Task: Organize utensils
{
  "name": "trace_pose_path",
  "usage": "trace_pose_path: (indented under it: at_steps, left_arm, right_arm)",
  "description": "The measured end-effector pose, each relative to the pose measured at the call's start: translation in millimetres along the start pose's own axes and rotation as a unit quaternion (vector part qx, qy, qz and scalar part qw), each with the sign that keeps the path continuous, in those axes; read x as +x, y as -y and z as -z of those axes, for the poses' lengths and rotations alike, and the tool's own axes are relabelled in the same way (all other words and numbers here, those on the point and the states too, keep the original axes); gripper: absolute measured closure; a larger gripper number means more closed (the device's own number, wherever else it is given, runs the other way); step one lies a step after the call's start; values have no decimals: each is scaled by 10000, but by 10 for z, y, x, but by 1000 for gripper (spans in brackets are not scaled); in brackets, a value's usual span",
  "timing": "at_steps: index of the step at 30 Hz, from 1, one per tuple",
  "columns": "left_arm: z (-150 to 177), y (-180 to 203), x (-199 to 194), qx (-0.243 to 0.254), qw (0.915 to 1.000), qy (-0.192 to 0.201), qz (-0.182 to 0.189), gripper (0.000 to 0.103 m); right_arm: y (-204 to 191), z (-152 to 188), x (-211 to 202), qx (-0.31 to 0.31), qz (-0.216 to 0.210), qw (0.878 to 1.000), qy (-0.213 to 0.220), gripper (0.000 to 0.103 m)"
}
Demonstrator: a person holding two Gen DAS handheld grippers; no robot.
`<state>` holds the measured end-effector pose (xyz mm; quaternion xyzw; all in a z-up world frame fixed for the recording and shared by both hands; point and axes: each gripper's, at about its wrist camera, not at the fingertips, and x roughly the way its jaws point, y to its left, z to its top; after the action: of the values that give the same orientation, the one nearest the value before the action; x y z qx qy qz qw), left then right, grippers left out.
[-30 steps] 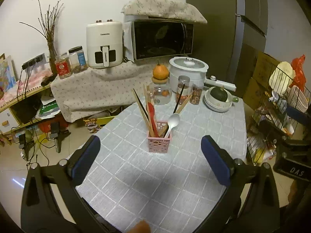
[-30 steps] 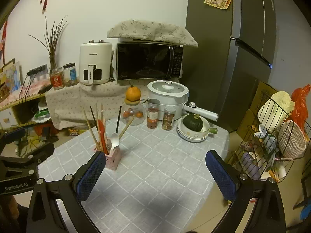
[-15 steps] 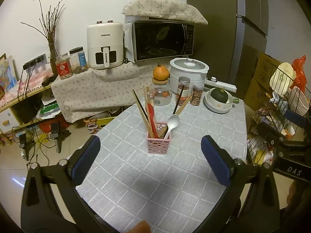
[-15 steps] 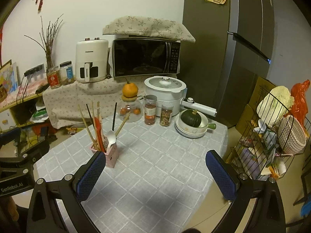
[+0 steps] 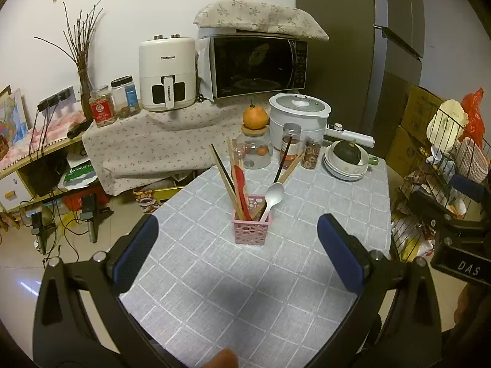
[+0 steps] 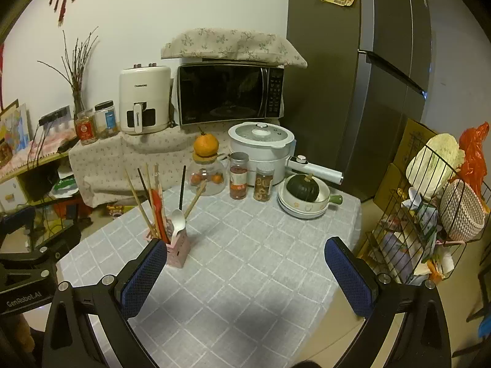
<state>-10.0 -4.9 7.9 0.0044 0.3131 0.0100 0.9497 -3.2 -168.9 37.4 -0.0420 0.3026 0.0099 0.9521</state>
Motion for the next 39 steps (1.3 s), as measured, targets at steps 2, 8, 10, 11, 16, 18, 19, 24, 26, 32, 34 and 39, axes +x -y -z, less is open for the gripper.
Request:
trace_pose_path:
  at_steps: [2,8,10,11,16,18,19,24,26,32,34,39]
  left_arm:
    - [1,0,4,2,10000,-7,8,0]
    - [-2,11,-1,-2,10000,-4,-8,0]
    - [1,10,-2,-2,10000,4,-11,0]
    - [1,10,-2,-5,10000,10,-11,0]
    - [-29,-1,-15,-5,10000,39,-29,0]
    - [-37,-10,-17,-6,10000,42,-35,0]
    - [-32,-11,-18,-4,10000,40,-32,0]
    - [-34,-8,-17,0,10000,48,-35,0]
    - [-32,-6,-18,-9,10000,45,-35,0]
    - [-28,1,-21,-2,10000,53,-45,0]
    - [-34,-6,-20,7,10000,59,-47,0]
    - [-44,-10,-22,12,10000,70,-50,0]
  right_arm:
    - [-1,-2,-1,-4,-1,10000,-9,0]
    - [2,-2,-5,-2,3,10000,-2,0]
    - [4,-4,-4,3,4,10000,2,0]
    - [4,-5,-2,5,6,10000,4,0]
    - [-12,-20,-10,10,17,10000,5,0]
    - [-9,-18,-12,12,11,10000,6,0]
    - [-12,-21,-11,11,12,10000,10,0]
    - [-14,-21,-9,17,14,10000,11,0]
    - [-6,-13,-12,13,13,10000,13,0]
    - [-18,-28,-10,23,22,10000,17,0]
    - [-18,-24,-13,23,16,10000,16,0]
    - [-21,-28,-10,15,22,10000,18,0]
